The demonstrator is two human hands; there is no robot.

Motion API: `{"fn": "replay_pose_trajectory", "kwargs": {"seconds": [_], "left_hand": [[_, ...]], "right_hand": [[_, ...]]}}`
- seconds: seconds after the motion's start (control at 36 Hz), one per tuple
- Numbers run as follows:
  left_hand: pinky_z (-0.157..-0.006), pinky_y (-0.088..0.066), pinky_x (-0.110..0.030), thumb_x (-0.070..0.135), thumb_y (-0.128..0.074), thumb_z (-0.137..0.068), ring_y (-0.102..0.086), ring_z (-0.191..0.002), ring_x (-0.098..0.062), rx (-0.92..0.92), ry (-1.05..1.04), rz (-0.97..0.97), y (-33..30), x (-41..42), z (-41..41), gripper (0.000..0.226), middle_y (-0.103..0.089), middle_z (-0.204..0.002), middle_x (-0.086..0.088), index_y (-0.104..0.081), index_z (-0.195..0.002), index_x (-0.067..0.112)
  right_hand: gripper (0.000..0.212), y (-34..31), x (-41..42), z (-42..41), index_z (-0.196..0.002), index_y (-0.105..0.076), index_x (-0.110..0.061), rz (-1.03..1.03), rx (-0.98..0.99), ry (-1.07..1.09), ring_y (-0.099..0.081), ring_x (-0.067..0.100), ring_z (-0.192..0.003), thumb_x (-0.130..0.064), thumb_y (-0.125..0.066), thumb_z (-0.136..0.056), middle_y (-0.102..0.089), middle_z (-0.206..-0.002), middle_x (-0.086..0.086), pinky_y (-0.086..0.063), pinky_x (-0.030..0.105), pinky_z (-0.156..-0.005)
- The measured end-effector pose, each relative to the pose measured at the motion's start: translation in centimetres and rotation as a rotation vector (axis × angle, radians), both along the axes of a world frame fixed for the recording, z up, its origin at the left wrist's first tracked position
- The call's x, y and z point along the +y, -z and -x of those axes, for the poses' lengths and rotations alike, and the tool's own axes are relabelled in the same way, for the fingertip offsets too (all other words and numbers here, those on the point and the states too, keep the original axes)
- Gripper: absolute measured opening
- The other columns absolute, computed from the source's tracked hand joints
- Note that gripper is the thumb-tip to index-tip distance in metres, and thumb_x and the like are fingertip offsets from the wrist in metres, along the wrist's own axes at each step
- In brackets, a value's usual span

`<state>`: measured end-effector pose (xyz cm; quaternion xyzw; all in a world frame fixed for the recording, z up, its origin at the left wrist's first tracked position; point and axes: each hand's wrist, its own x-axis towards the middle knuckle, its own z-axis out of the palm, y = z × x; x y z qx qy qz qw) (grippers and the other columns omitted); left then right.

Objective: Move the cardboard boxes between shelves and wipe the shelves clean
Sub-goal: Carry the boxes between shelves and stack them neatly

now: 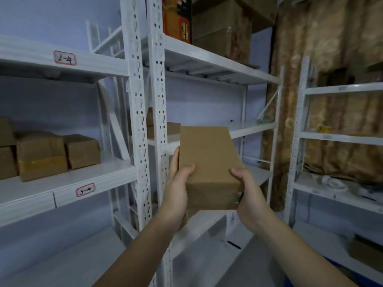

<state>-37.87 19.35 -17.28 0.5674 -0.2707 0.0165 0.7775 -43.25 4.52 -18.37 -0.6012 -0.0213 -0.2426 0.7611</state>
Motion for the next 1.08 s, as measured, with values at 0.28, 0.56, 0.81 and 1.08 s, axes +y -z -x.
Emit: {"fn": "replay_pose_trajectory", "kwargs": {"seconds": [0.28, 0.56, 0.81, 1.08], "left_hand": [[-0.084, -0.053, -0.028, 0.026, -0.050, -0.104, -0.067, -0.106, -0.002, -0.034, 0.008, 0.055, -0.4, -9.4, -9.0, 0.051, -0.067, -0.126, 0.021, -0.042, -0.146, 0.054], [-0.078, -0.050, -0.021, 0.020, -0.052, -0.103, -0.065, -0.106, -0.003, -0.014, -0.073, 0.057, -2.3, -15.9, -19.7, 0.052, -0.064, -0.131, 0.013, -0.044, -0.146, 0.047], [-0.072, -0.049, -0.009, 0.020, -0.046, -0.105, -0.066, -0.103, 0.002, -0.111, -0.151, -0.020, -2.9, -19.7, -26.6, 0.043, -0.066, -0.128, 0.012, -0.048, -0.144, 0.039], [-0.091, -0.056, -0.043, 0.045, -0.050, -0.100, -0.066, -0.111, -0.019, 0.016, -0.330, -0.170, -6.2, -26.0, -36.0, 0.042, -0.065, -0.127, 0.008, -0.047, -0.142, 0.048]], "right_hand": [[0.066, -0.6, -9.6, -9.3, -0.137, -0.060, -0.031, -0.034, 0.009, 0.040, -0.067, 0.028, -0.113, -0.042, -0.065, -0.072, -0.073, -0.121, 0.002, -0.053, 0.053, -0.096], [0.043, -2.4, -15.3, -19.8, -0.126, -0.065, -0.033, -0.026, 0.016, 0.021, -0.070, 0.021, -0.099, -0.039, -0.064, -0.083, -0.077, -0.108, -0.002, -0.055, 0.038, -0.074], [0.031, -3.4, -20.2, -28.9, -0.128, -0.062, -0.037, 0.055, 0.038, -0.014, -0.071, 0.014, -0.103, -0.035, -0.060, -0.097, -0.076, -0.108, -0.013, -0.057, 0.040, -0.090], [0.019, -7.5, -27.7, -40.8, -0.101, -0.068, -0.031, 0.290, 0.117, -0.094, -0.070, 0.018, -0.094, -0.045, -0.056, -0.098, -0.072, -0.108, 0.001, -0.057, 0.036, -0.078]]}}
